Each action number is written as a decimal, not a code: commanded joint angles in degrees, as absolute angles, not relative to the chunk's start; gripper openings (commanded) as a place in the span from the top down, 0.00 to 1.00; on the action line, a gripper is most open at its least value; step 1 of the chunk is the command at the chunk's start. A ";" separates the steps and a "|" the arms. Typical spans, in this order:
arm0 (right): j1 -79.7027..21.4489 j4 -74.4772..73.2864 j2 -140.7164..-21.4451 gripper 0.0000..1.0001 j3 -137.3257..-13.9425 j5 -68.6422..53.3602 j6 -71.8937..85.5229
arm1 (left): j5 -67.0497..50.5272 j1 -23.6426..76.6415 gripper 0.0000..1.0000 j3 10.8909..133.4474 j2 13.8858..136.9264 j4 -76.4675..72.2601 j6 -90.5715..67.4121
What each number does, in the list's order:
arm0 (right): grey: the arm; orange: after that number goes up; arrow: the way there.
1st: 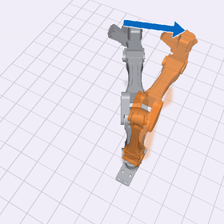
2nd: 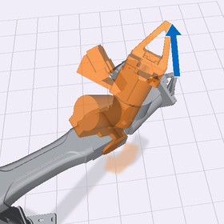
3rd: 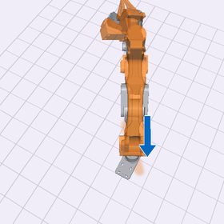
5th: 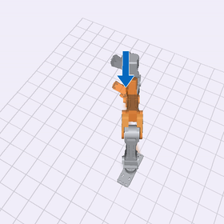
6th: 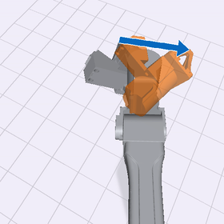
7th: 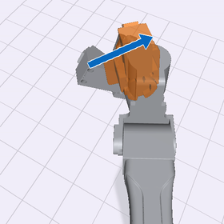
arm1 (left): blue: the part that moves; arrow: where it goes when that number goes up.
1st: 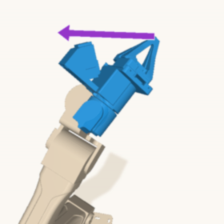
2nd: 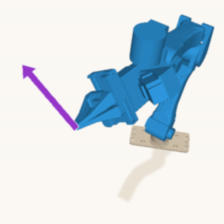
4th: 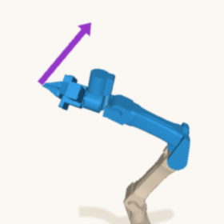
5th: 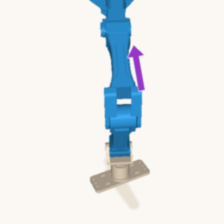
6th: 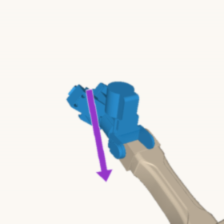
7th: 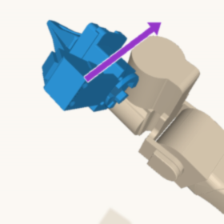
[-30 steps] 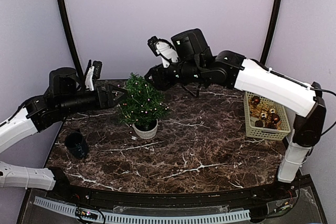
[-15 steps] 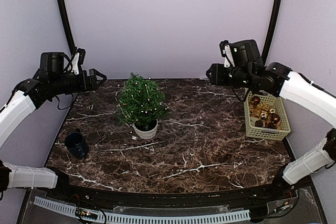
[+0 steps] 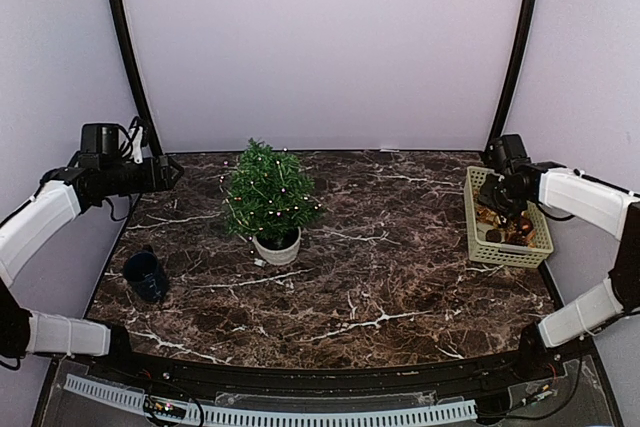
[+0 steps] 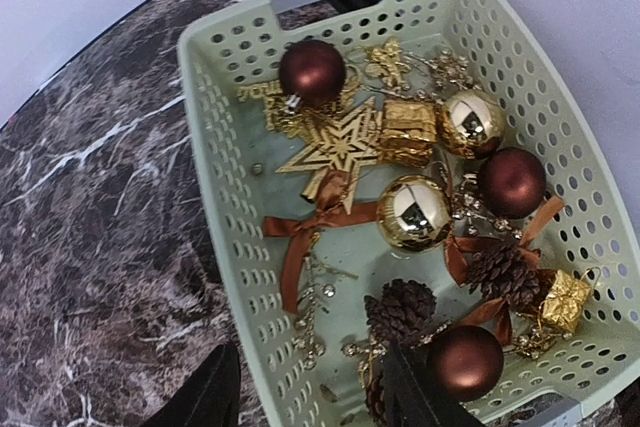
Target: Decorate the small christmas tree
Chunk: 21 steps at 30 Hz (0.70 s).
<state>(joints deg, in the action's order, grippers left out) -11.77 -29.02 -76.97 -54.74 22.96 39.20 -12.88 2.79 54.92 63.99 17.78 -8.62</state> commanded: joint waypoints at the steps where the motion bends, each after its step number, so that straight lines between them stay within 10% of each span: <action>1: -8.44 -25.94 -81.41 0.49 -52.77 26.86 43.22 | -12.83 2.45 0.10 51.72 63.97 13.75 -7.17; 21: -16.45 -23.61 -93.19 0.57 -50.21 5.56 39.15 | -10.82 2.37 0.10 46.41 58.52 10.37 -6.04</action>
<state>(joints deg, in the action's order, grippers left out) -10.90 -24.10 -92.88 -51.31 16.27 38.52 -11.49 2.76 47.07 60.23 11.84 -7.22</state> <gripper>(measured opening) 0.435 0.900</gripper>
